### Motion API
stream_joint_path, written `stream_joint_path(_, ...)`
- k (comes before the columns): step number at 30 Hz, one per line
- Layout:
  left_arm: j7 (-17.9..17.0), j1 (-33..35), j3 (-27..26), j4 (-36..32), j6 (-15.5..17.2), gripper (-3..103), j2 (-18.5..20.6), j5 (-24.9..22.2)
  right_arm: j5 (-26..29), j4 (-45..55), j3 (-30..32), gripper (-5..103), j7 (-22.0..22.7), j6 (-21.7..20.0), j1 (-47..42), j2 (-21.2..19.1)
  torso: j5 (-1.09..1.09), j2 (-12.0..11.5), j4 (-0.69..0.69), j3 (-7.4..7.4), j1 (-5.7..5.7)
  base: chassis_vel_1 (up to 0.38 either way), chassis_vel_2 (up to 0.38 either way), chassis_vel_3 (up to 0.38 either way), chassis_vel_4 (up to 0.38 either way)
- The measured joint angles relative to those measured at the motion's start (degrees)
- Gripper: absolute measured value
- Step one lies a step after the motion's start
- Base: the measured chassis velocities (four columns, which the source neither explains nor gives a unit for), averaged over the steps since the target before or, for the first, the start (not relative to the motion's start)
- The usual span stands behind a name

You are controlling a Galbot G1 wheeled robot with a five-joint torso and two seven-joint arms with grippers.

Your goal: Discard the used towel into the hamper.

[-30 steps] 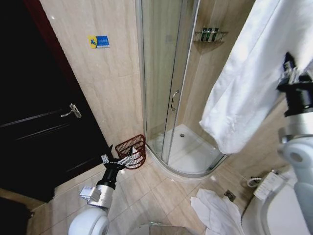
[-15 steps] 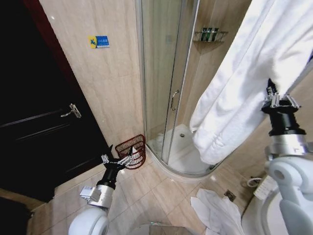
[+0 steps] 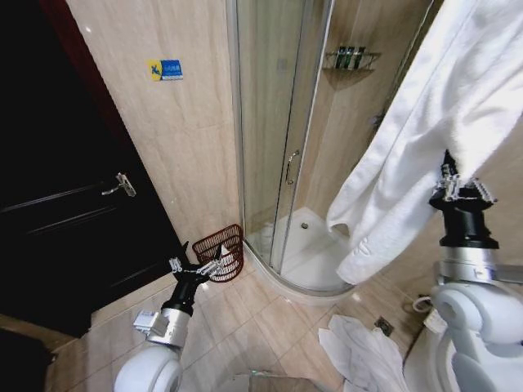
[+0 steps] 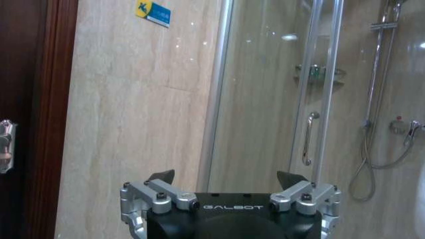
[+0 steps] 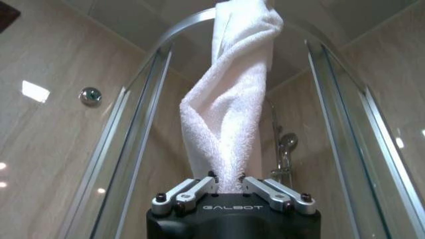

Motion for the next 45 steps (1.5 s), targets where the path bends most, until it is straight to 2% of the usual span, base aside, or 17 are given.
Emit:
stream_joint_path(5, 0.0, 0.0, 0.0, 0.0, 0.0, 100, 0.0, 0.0, -2.8, -1.8, -1.2, 4, -0.7, 2.6, -1.1, 2.0, 0.02, 0.0, 0.0, 0.0, 0.0, 0.0, 0.0, 0.0, 0.0)
stream_joint_path(21, 0.0, 0.0, 0.0, 0.0, 0.0, 100, 0.0, 0.0, -7.5, 0.7, -6.5, 4, -0.7, 4.8, -4.9, 7.2, 0.0, 0.0, 0.0, 0.0, 0.0, 0.0, 0.0, 0.0, 0.0)
stream_joint_path(30, 0.0, 0.0, 0.0, 0.0, 0.0, 100, 0.0, 0.0, -11.4, -0.3, -8.8, 4, -0.8, 6.8, -6.1, 9.3, 0.01, 0.0, 0.0, 0.0, 0.0, 0.0, 0.0, 0.0, 0.0)
stream_joint_path(45, 0.0, 0.0, 0.0, 0.0, 0.0, 100, 0.0, 0.0, -13.2, -3.1, -8.6, 4, -1.1, 10.1, -7.0, 10.8, 0.03, 0.0, 0.0, 0.0, 0.0, 0.0, 0.0, 0.0, 0.0)
